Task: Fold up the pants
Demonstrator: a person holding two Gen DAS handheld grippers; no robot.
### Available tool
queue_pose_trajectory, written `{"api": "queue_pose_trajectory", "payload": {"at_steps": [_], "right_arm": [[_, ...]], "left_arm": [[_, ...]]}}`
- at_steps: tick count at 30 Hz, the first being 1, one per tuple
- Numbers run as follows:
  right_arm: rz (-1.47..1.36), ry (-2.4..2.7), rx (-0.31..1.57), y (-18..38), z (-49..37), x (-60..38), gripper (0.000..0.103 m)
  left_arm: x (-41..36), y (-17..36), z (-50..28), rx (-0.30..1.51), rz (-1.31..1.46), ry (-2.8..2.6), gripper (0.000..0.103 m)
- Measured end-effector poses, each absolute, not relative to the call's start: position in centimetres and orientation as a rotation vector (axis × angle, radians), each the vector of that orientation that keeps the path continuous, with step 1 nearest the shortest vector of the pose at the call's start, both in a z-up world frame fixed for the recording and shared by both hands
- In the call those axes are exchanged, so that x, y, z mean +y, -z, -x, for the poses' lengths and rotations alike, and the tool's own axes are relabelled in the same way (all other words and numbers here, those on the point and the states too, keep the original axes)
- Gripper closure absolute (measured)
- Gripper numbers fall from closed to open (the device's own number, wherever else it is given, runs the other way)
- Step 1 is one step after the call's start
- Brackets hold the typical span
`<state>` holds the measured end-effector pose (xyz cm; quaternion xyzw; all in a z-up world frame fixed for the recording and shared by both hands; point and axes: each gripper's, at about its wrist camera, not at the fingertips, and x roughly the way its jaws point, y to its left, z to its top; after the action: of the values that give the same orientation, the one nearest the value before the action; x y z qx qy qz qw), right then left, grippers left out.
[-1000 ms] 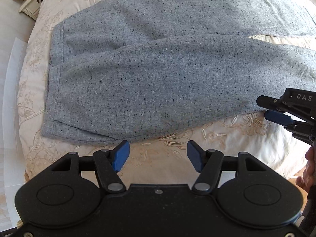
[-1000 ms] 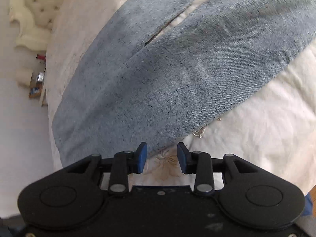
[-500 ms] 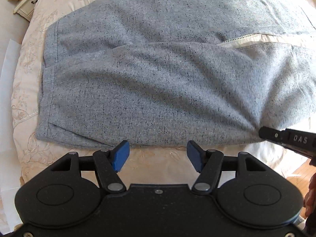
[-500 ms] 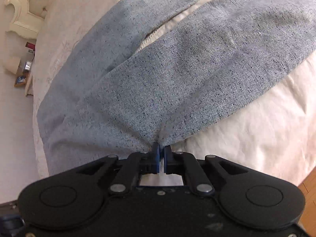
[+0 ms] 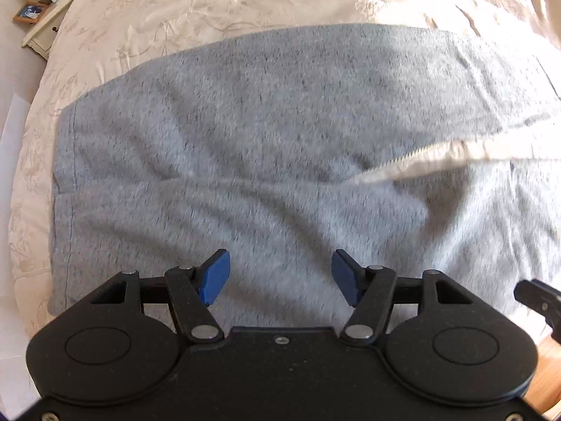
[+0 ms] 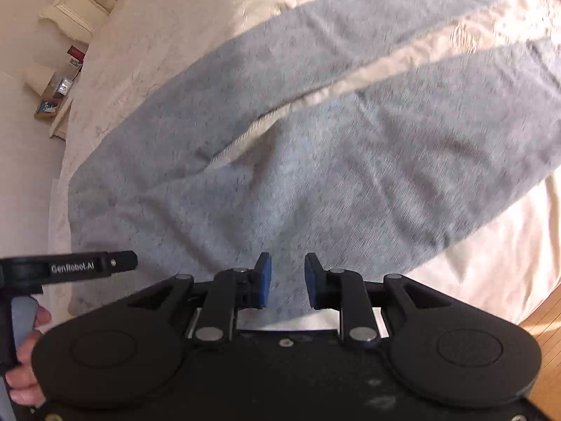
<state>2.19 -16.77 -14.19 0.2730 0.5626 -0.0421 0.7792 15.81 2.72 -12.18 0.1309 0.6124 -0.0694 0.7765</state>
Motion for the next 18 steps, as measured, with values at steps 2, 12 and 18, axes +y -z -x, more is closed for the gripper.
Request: {"api": "queue_pose_trajectory", "payload": {"at_steps": [2, 12, 18], "right_arm": [[-0.562, 0.108, 1.193, 14.1, -2.9, -18.4, 0.079], [-0.488, 0.135, 1.171, 15.6, -8.9, -26.8, 0.079], [-0.426, 0.112, 1.186, 16.5, -11.6, -30.6, 0.078]], "left_arm": [[1.3, 12.6, -18.1, 1.329, -0.250, 0.127, 0.037], [-4.3, 19.7, -23.2, 1.426, -0.190, 0.022, 0.037], [-3.4, 22.5, -20.7, 1.449, -0.177, -0.009, 0.031]]}}
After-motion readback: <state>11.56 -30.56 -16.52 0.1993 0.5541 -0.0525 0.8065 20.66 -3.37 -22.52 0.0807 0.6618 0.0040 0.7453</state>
